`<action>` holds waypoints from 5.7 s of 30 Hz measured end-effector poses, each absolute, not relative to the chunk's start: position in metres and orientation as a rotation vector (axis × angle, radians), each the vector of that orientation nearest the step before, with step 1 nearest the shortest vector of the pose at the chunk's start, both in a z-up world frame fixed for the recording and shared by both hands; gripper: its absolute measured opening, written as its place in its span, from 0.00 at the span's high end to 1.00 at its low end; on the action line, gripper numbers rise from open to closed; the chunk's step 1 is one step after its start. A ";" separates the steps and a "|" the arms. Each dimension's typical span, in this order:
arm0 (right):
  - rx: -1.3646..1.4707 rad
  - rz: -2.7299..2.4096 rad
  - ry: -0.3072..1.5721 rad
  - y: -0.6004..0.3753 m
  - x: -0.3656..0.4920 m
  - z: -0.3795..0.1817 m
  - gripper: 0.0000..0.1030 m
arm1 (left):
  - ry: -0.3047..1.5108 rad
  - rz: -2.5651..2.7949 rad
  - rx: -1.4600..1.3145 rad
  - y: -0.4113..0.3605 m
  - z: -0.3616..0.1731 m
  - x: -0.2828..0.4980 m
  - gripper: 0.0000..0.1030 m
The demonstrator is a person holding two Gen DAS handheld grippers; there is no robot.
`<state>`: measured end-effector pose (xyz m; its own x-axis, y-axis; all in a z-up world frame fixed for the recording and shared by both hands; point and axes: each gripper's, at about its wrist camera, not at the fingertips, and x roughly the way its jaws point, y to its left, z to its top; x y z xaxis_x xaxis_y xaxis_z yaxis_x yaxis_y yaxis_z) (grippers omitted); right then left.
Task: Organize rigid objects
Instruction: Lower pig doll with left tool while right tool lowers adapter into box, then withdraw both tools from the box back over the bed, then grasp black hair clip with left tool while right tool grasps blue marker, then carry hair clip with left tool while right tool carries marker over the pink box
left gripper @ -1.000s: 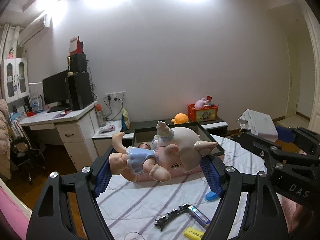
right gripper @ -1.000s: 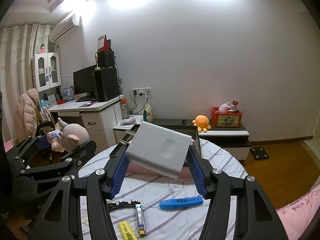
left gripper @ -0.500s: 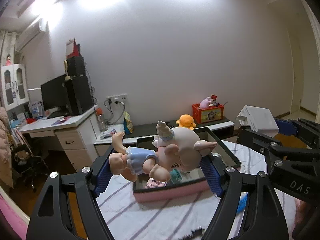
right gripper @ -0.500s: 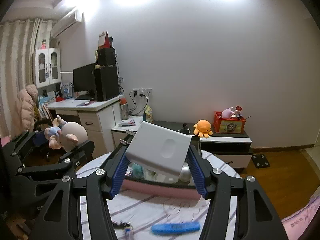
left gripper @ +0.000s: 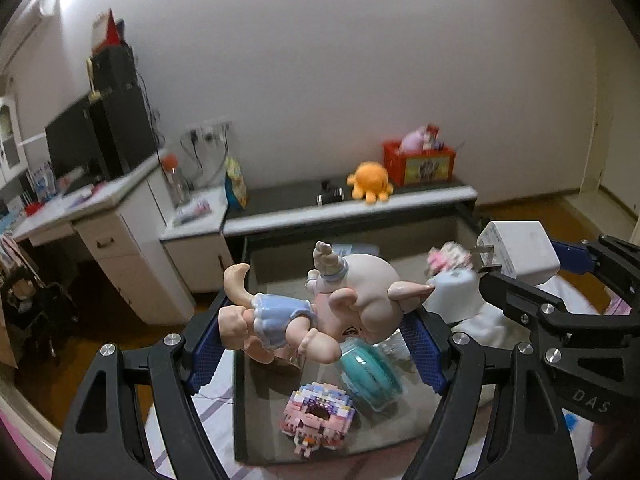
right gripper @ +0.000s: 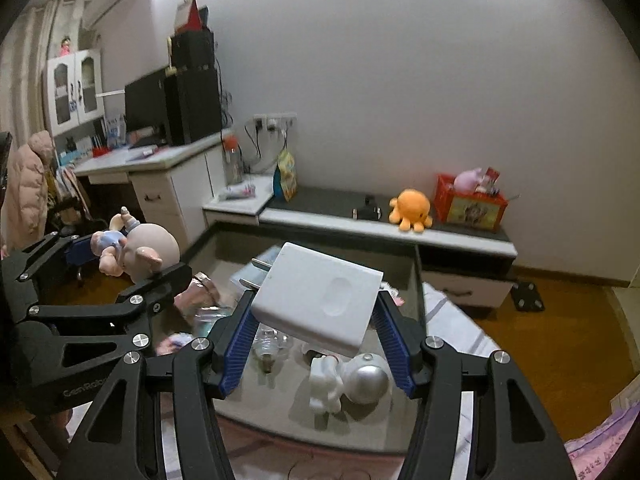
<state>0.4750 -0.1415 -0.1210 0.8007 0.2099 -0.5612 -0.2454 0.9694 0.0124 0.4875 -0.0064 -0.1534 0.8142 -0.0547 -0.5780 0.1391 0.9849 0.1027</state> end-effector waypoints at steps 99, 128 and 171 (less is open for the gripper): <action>0.045 0.145 0.706 -0.195 0.267 -0.203 0.17 | 0.761 -0.106 0.045 0.015 -0.236 0.271 0.00; 0.076 0.199 0.891 -0.159 0.374 -0.222 0.17 | 0.838 -0.170 0.040 0.017 -0.252 0.323 0.66; 0.042 0.257 0.738 -0.167 0.339 -0.191 0.74 | 0.738 -0.178 0.039 0.001 -0.214 0.305 0.81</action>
